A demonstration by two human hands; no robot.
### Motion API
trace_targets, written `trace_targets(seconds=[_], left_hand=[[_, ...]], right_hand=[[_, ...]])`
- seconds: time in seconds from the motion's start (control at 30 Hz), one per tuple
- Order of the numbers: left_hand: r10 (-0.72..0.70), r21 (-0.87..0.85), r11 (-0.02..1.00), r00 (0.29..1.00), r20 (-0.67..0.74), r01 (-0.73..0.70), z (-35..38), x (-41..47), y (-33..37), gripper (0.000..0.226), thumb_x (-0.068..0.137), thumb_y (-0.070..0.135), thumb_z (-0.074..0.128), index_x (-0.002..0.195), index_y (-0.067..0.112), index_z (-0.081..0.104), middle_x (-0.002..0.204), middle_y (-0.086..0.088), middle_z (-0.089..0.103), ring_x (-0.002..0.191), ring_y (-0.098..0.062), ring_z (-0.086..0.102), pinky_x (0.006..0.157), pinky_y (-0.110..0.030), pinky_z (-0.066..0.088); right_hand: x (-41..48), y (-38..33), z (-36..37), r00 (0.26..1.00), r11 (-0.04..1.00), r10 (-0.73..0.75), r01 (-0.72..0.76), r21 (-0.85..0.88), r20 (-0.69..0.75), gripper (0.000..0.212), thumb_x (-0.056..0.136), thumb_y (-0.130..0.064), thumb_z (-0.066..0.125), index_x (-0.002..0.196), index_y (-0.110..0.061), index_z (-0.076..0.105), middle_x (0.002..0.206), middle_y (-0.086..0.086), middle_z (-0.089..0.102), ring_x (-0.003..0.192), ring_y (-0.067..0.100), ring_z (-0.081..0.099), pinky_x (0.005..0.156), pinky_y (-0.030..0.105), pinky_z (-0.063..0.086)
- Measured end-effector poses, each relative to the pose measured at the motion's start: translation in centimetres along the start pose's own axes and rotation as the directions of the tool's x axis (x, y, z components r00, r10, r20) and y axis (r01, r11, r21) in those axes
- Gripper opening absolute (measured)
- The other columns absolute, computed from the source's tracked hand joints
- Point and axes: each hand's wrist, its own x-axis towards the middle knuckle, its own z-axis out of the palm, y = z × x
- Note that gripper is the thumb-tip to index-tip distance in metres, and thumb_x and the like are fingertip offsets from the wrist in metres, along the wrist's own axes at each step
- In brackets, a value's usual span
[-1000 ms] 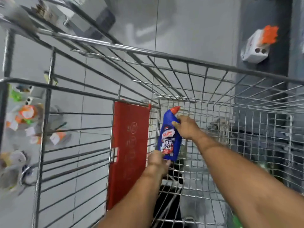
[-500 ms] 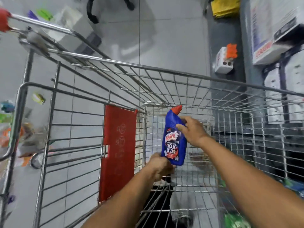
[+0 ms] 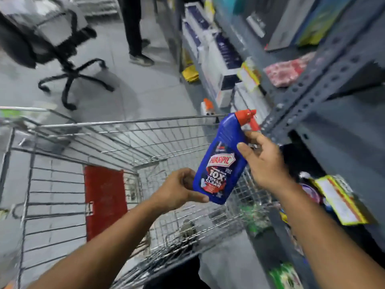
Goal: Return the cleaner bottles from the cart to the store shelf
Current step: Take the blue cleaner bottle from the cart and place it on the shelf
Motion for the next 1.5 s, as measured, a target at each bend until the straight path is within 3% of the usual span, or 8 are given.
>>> trace_targets(seconds=[0.3, 0.47, 0.6, 0.8, 1.03, 1.17, 1.33, 1.5], left_hand=[[0.309, 0.320, 0.865, 0.912, 0.270, -0.388, 14.3, -4.6, 6.5, 0.054, 0.055, -0.002, 0.087, 0.104, 0.006, 0.064, 0.100, -0.015, 0.075, 0.092, -0.023, 0.071, 0.086, -0.045, 0.057], [0.479, 0.532, 0.546, 0.762, 0.435, -0.647, 22.0, -2.8, 9.9, 0.058, 0.055, 0.025, 0.086, 0.109, 0.024, 0.064, 0.098, 0.010, 0.072, 0.082, 0.002, 0.062, 0.067, -0.004, 0.046], [0.496, 0.575, 0.374, 0.681, 0.539, -0.728, 26.5, 0.9, 12.9, 0.053, 0.063, 0.024, 0.081, 0.112, 0.017, 0.063, 0.106, -0.003, 0.074, 0.096, -0.022, 0.067, 0.072, -0.027, 0.047], [0.412, 0.613, 0.187, 0.628, 0.661, -0.768, 30.1, 6.3, 14.7, 0.059, 0.072, 0.028, 0.074, 0.124, 0.013, 0.052, 0.116, -0.009, 0.067, 0.115, -0.030, 0.058, 0.113, -0.043, 0.024], [0.367, 0.516, 0.314, 0.603, 0.708, -0.797, 30.2, 8.2, 15.5, 0.053, 0.073, 0.029, 0.071, 0.120, 0.014, 0.053, 0.120, -0.003, 0.067, 0.111, -0.024, 0.061, 0.099, -0.037, 0.045], [0.415, 0.333, 0.529, 0.580, 0.701, -0.781, 28.6, 7.3, 14.2, 0.067, 0.069, 0.013, 0.053, 0.132, 0.030, 0.044, 0.120, 0.018, 0.057, 0.109, -0.001, 0.056, 0.083, -0.003, 0.044], [0.429, 0.259, 0.503, 0.499, 0.753, -0.825, 27.3, 8.3, 13.3, 0.080, 0.067, 0.001, 0.043, 0.137, 0.040, 0.036, 0.130, 0.021, 0.054, 0.118, 0.003, 0.052, 0.097, -0.015, 0.044], [0.455, 0.290, 0.507, 0.538, 0.709, -0.812, 26.3, 10.0, 13.8, 0.077, 0.067, -0.002, 0.044, 0.137, 0.031, 0.044, 0.125, 0.018, 0.058, 0.113, 0.007, 0.051, 0.086, 0.004, 0.037]], right_hand=[[-14.2, -5.4, -13.6, 0.953, 0.988, -0.149, 0.155, -0.001, -0.262, 0.031, 0.076, -0.029, 0.066, 0.105, -0.039, 0.061, 0.100, -0.018, 0.071, 0.092, 0.001, 0.068, 0.078, 0.015, 0.050], [-18.7, -6.0, -18.9, 0.860, 0.985, -0.173, 0.153, -0.082, -0.480, 0.037, 0.073, -0.032, 0.067, 0.101, -0.054, 0.061, 0.105, -0.028, 0.068, 0.103, 0.001, 0.065, 0.091, 0.026, 0.050], [-19.1, -5.2, -21.2, 0.743, 0.983, -0.185, 0.125, -0.138, -0.644, 0.040, 0.072, -0.039, 0.066, 0.109, -0.054, 0.058, 0.117, -0.016, 0.066, 0.110, 0.006, 0.062, 0.100, 0.038, 0.048], [-16.4, -4.0, -22.1, 0.653, 0.938, -0.220, -0.063, -0.341, -0.725, 0.051, 0.079, -0.031, 0.064, 0.128, -0.025, 0.056, 0.115, -0.012, 0.055, 0.111, 0.011, 0.057, 0.102, 0.038, 0.045], [-14.7, -2.8, -23.2, 0.616, 0.944, -0.165, -0.128, -0.305, -0.770, 0.053, 0.083, -0.039, 0.060, 0.134, -0.030, 0.049, 0.136, -0.001, 0.054, 0.122, 0.008, 0.051, 0.104, 0.031, 0.042], [-16.0, 0.7, -21.3, 0.616, 0.981, 0.109, -0.195, -0.018, -0.780, 0.079, 0.076, -0.033, 0.060, 0.146, -0.032, 0.023, 0.145, -0.009, 0.042, 0.130, 0.007, 0.044, 0.108, 0.039, 0.039], [-15.3, 3.1, -17.6, 0.639, 0.884, 0.268, -0.460, -0.079, -0.721, 0.090, 0.075, -0.011, 0.057, 0.148, -0.032, 0.008, 0.144, 0.001, 0.048, 0.113, 0.024, 0.057, 0.095, 0.040, 0.046], [-13.2, 2.3, -16.1, 0.643, 0.862, 0.256, -0.489, -0.130, -0.722, 0.086, 0.081, -0.017, 0.056, 0.149, -0.030, 0.005, 0.144, -0.003, 0.049, 0.123, 0.022, 0.053, 0.093, 0.028, 0.042]])
